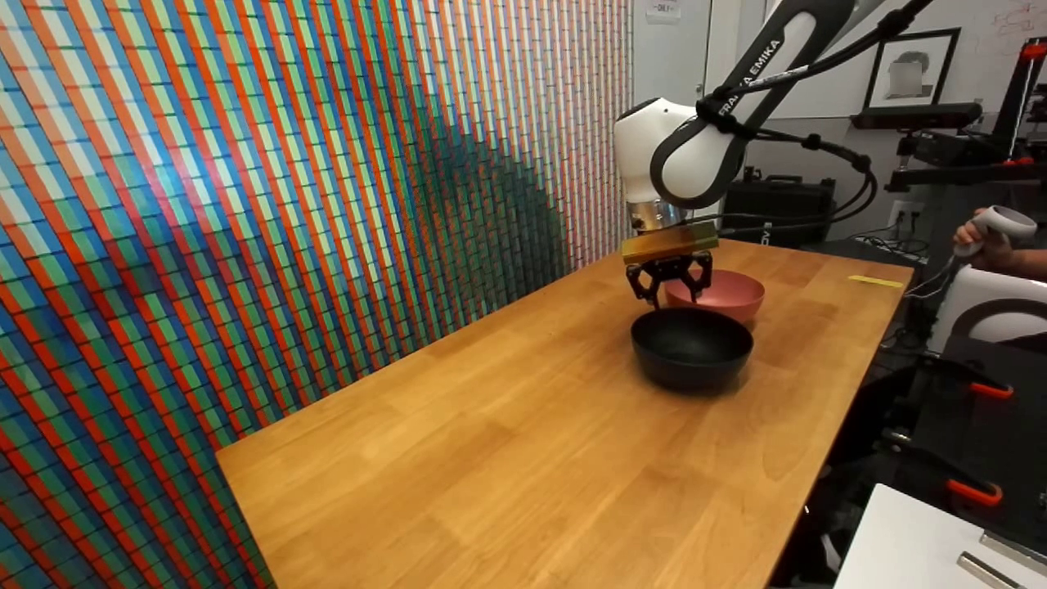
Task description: Put the smaller pots into the bigger ones
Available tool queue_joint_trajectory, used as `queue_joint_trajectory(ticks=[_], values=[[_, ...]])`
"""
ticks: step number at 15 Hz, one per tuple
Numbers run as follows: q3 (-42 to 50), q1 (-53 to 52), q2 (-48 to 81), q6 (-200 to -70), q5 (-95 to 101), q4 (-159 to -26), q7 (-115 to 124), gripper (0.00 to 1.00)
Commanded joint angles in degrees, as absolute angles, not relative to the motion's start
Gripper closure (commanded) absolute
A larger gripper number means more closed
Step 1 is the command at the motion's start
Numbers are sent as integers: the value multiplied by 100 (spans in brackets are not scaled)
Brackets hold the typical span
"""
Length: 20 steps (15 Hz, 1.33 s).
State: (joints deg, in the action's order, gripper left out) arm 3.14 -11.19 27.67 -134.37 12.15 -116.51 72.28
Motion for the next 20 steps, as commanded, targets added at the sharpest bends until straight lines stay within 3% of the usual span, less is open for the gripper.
queue_joint_trajectory(ticks=[1,4,6,20], values=[[457,-1274,2754,-13538,1348,-11704,7458,66],[447,-1262,2741,-13482,1327,-11712,7438,89],[428,-1225,2716,-13415,1281,-11712,7355,96],[-207,-1189,1638,-12189,592,-11480,6182,94]])
